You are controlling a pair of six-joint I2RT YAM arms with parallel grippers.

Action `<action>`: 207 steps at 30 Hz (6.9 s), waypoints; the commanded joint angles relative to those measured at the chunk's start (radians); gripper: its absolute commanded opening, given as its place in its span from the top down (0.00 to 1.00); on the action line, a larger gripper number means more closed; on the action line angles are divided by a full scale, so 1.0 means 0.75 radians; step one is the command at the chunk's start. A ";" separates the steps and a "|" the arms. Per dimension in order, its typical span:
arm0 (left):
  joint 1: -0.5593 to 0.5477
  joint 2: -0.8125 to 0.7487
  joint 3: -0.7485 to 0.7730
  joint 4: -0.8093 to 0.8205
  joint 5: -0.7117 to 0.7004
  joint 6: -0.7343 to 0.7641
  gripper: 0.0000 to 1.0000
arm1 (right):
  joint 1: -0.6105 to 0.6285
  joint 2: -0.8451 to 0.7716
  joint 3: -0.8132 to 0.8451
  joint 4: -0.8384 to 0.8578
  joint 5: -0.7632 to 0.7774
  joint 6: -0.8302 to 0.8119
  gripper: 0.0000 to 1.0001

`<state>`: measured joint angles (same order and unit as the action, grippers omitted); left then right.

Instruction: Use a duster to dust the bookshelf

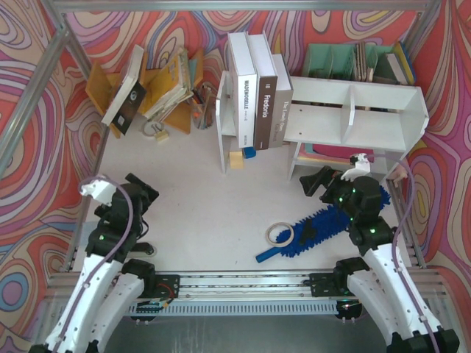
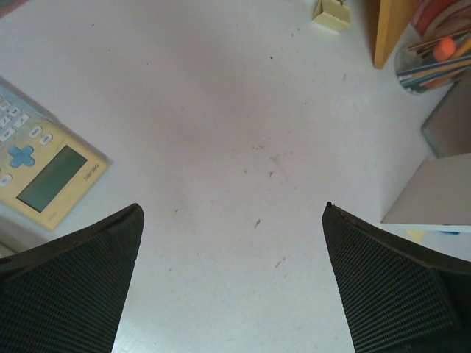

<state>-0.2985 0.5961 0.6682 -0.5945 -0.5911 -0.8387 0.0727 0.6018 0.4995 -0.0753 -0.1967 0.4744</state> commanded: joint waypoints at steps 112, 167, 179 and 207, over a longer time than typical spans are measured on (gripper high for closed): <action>-0.786 0.417 0.153 -0.244 -0.042 -0.110 0.02 | 0.993 0.807 0.466 -1.234 1.011 0.861 0.80; -0.786 0.179 0.065 -0.414 -0.212 -0.332 0.02 | 1.350 1.520 0.807 -0.532 0.824 0.657 0.56; -0.786 0.249 0.085 -0.348 -0.174 -0.280 0.02 | 1.348 1.130 0.753 -0.947 1.020 0.844 0.40; -0.786 0.279 0.066 -0.306 -0.097 -0.285 0.02 | 0.829 0.433 0.276 -1.124 0.798 0.802 0.44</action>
<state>-0.8841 0.8001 0.7307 -0.8268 -0.6731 -1.0584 0.7464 0.9623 0.7338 -1.0389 0.4789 1.2011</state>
